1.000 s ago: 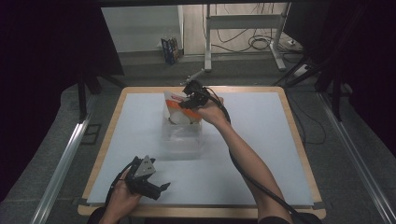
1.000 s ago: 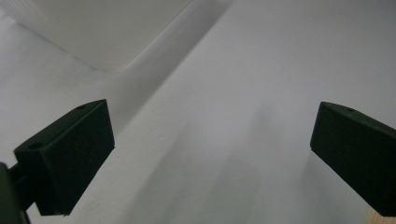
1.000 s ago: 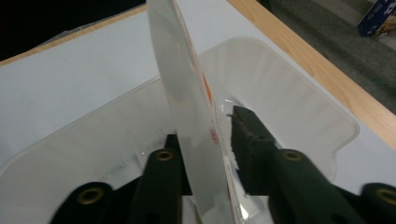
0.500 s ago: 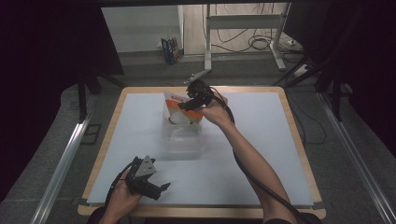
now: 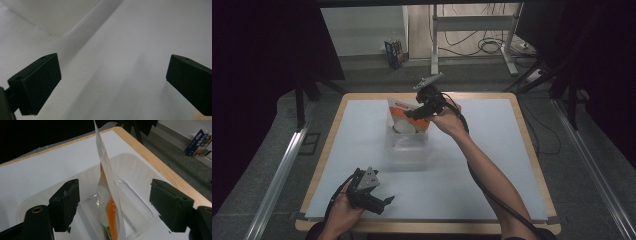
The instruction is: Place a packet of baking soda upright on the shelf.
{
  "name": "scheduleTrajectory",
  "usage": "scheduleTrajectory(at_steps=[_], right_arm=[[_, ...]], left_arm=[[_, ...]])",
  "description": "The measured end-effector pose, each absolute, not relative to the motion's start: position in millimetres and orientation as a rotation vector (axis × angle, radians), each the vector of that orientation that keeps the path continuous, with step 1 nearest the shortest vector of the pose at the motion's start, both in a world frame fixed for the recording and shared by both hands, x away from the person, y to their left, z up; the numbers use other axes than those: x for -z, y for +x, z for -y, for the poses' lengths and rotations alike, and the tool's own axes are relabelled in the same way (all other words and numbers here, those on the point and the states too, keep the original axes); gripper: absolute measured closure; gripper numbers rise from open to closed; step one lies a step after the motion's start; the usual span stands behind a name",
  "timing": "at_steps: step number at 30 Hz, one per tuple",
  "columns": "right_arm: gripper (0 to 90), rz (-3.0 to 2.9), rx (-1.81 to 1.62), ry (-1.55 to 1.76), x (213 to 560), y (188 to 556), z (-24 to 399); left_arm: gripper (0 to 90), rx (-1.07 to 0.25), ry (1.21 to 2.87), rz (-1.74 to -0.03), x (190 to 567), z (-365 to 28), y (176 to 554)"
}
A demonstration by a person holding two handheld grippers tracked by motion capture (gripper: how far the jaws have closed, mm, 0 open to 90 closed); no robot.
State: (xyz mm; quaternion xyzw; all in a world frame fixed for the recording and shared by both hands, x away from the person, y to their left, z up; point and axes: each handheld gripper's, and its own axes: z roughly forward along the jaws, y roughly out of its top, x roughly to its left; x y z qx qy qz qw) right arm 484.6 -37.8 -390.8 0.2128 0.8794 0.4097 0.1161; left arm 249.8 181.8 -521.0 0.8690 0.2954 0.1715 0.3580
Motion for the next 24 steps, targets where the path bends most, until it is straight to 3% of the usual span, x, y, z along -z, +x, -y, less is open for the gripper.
scheduleTrajectory(at_steps=[24], right_arm=[[11.7,-2.555,-1.233,0.591,381,465,71]], left_arm=[[0.0,-0.454,2.267,-0.747,524,-181,250]])
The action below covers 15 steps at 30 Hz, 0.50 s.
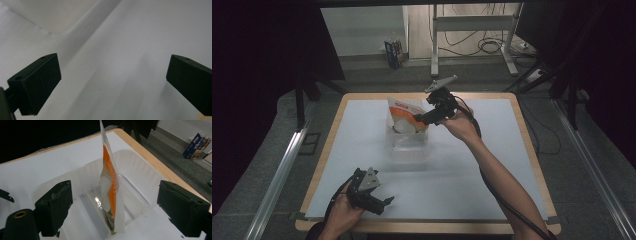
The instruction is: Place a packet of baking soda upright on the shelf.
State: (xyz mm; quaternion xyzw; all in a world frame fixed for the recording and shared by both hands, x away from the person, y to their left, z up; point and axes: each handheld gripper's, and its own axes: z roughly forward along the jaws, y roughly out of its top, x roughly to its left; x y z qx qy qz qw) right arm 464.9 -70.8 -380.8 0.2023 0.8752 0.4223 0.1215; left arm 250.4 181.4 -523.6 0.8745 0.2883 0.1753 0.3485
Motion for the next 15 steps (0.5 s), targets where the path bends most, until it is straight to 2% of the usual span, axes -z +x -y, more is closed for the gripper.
scheduleTrajectory(at_steps=[15], right_arm=[[8.1,-2.578,-1.221,0.6,394,450,89]], left_arm=[[0.0,-0.404,2.238,-0.767,523,-182,250]])
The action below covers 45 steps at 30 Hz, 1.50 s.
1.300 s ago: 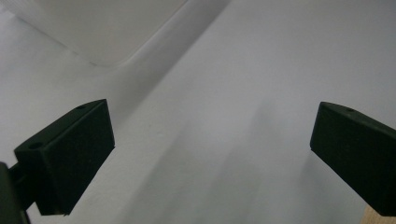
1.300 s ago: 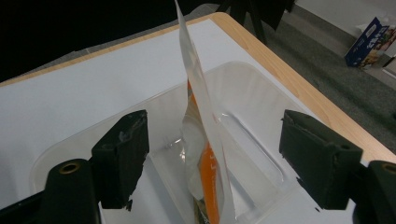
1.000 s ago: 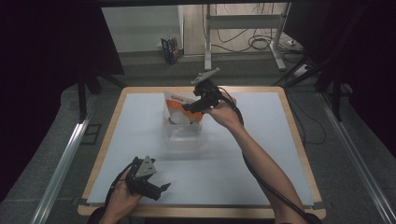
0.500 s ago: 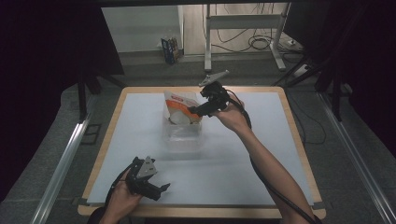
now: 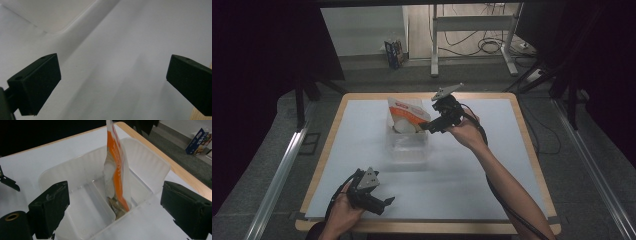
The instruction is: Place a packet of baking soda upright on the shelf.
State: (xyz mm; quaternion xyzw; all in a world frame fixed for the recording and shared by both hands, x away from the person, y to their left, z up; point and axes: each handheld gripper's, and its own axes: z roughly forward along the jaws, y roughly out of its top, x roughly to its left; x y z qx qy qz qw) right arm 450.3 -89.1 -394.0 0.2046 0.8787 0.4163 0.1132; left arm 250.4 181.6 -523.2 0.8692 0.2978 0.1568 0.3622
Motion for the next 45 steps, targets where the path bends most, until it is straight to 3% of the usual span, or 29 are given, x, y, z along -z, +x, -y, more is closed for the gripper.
scheduleTrajectory(at_steps=[21,45], right_arm=[[0.9,-2.606,-1.196,0.636,413,427,116],[0.0,-2.535,-1.24,0.637,430,385,148]], left_arm=[[0.0,-0.414,2.249,-0.771,522,-181,250],[0.0,-0.433,2.27,-0.774,524,-179,250]])
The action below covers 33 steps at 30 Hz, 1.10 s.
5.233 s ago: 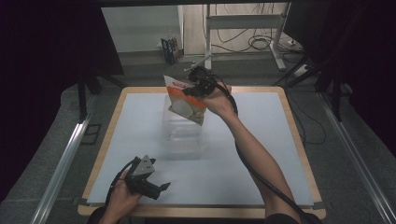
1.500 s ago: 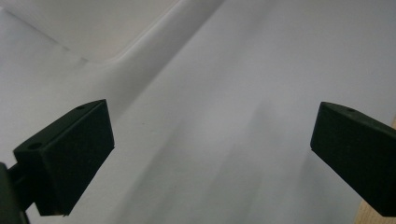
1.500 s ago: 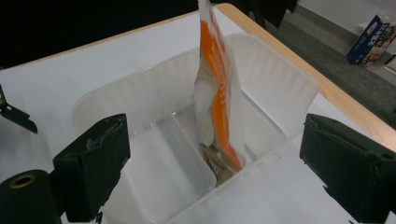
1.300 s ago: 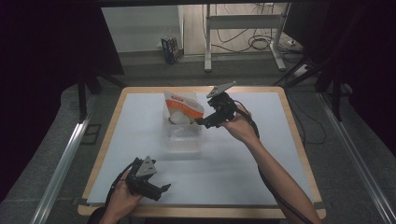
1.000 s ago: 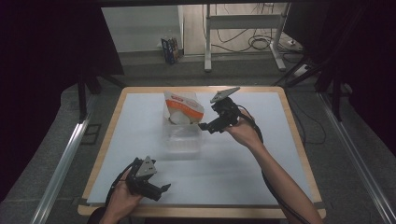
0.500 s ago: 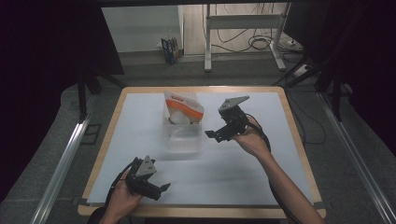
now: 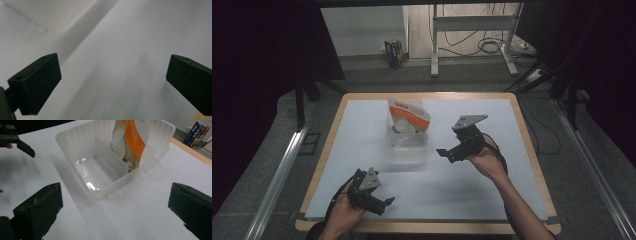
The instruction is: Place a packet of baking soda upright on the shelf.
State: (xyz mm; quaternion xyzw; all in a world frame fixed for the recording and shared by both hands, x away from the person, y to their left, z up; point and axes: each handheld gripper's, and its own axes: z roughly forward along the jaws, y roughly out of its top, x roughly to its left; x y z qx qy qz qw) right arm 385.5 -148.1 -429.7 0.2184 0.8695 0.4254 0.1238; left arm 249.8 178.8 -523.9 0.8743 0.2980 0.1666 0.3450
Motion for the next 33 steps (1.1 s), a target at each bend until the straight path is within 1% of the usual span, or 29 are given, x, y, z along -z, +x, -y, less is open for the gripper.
scheduleTrajectory(at_steps=[17,33], right_arm=[[0.0,-2.518,-1.23,0.645,443,361,168],[0.0,-2.468,-1.23,0.736,458,332,212]], left_arm=[[0.0,-0.442,2.27,-0.772,523,-179,249],[0.0,-0.452,2.27,-0.77,524,-178,249]])
